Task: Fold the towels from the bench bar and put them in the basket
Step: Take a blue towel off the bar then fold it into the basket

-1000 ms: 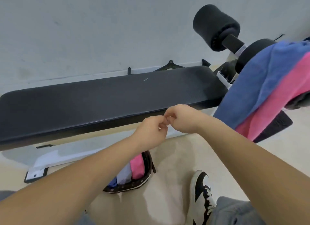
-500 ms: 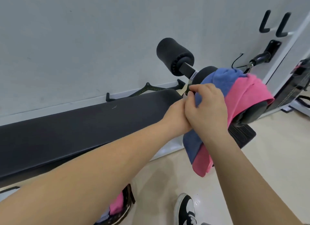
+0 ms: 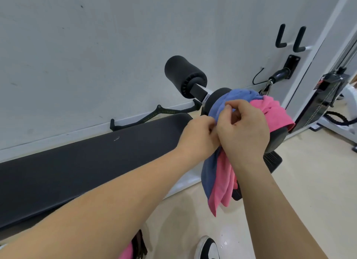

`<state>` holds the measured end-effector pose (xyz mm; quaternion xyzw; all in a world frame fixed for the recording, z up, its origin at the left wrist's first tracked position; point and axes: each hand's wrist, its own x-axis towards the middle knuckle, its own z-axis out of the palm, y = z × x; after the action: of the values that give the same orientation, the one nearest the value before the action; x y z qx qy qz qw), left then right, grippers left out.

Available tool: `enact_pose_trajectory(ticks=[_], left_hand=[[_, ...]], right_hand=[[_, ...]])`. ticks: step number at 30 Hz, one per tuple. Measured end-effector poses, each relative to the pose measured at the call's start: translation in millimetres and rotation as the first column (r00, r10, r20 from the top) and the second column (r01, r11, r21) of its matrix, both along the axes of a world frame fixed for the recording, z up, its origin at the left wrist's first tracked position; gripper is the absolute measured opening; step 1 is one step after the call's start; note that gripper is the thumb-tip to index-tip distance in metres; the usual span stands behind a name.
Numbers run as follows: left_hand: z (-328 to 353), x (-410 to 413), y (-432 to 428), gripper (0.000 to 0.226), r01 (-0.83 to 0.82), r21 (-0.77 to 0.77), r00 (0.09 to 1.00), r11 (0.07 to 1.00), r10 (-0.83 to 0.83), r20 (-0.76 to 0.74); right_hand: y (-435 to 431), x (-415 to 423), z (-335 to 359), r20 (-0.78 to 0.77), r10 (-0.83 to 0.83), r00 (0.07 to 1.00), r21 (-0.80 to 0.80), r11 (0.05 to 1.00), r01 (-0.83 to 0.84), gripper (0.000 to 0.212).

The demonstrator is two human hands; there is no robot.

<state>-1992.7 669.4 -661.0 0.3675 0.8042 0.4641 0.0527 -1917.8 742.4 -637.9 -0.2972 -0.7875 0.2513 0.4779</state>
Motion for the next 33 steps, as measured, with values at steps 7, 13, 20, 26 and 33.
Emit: enact_pose_trajectory(ticks=[7,13,20,26,33], left_hand=[[30,-38,-22,0.024,-0.343,0.147,0.913,0.928,0.293,0.284],[56,-67,-48,0.037,-0.618,0.275,0.682,0.736,0.328,0.653],[70,-89,-119,0.020,-0.643,0.352,0.765,0.680,0.550,0.336],[58,-70,-171,0.020,-0.270,-0.001,0.935,0.963,0.262,0.238],[54,-46,-234,0.018,0.106,-0.126,0.933,0.986,-0.055,0.357]], right_hand=[[-1,-5,-15,0.203,-0.105,0.973,0.222,0.973,0.059,0.019],[-8,-22,-20,0.480,-0.250,0.841,0.307,0.946,0.106,0.027],[-17,-34,-7,0.471,-0.240,0.849,0.195,0.967,0.165,0.036],[-43,-45,-6,0.280,-0.127,0.952,0.232,0.971,0.061,0.032],[-140,-64,-13,0.202,0.831,0.518,-0.344,0.555,-0.757,0.047]])
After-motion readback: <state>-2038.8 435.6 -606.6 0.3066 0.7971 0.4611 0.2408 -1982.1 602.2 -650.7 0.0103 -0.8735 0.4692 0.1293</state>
